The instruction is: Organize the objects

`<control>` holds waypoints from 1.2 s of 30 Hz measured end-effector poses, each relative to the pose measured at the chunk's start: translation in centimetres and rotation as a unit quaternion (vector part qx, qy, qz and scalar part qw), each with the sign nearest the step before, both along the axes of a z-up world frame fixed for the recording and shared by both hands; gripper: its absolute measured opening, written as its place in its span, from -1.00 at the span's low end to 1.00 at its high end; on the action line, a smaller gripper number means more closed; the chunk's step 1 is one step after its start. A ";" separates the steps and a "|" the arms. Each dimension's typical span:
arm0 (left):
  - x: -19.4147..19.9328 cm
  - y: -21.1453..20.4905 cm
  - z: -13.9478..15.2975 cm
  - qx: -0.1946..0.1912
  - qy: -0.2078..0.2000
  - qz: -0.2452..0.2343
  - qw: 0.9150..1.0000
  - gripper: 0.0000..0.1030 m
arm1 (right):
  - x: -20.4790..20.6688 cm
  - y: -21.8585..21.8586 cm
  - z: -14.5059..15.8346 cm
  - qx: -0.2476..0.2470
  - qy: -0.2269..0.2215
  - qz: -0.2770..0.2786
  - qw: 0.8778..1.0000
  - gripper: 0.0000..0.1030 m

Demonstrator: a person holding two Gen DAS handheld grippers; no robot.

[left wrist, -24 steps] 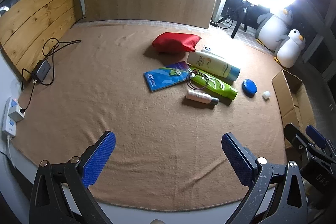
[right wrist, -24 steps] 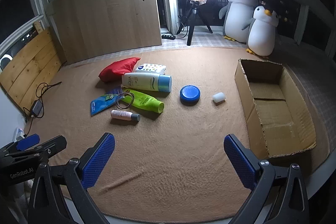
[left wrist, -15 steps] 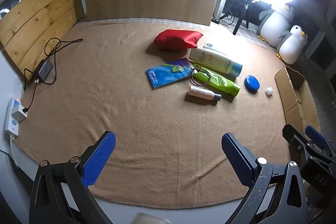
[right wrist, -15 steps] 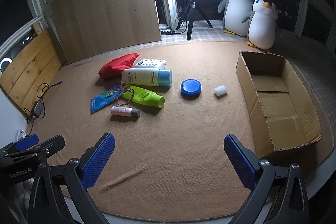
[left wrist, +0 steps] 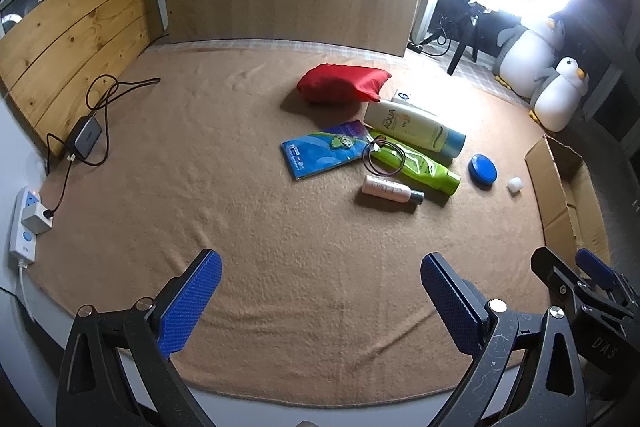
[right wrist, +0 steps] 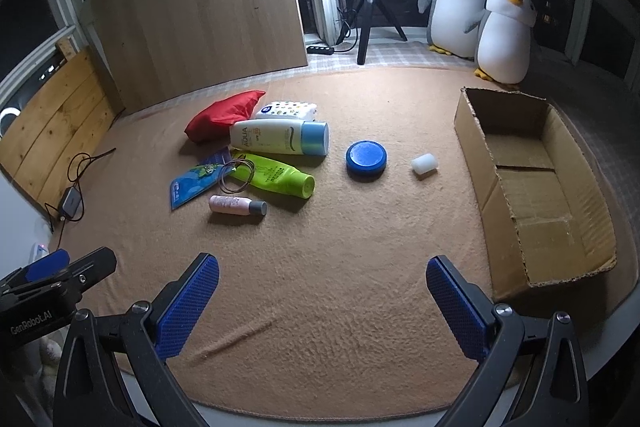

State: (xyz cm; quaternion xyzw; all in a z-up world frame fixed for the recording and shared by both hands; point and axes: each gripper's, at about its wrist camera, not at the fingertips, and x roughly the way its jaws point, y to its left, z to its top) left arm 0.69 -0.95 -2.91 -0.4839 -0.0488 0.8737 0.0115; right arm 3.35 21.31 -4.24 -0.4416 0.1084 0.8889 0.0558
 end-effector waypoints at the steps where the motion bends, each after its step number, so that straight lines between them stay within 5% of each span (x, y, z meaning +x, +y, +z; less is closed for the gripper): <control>1: -0.1 -0.1 0.0 0.001 0.000 0.003 1.000 0.97 | -0.1 -0.1 0.0 -0.001 0.001 0.001 1.000 1.00; 7: -0.4 -1.0 0.0 0.028 0.004 0.025 0.999 0.97 | -0.5 -0.2 0.1 -0.015 0.006 0.004 1.000 1.00; 18: -1.0 -0.2 0.1 0.000 0.000 0.012 1.000 0.97 | -1.3 -0.5 -0.2 -0.022 0.006 0.009 1.000 1.00; 36: -1.5 0.3 -0.3 0.006 -0.008 -0.008 1.000 0.97 | -1.3 -1.1 -0.2 -0.022 -0.002 0.022 1.000 1.00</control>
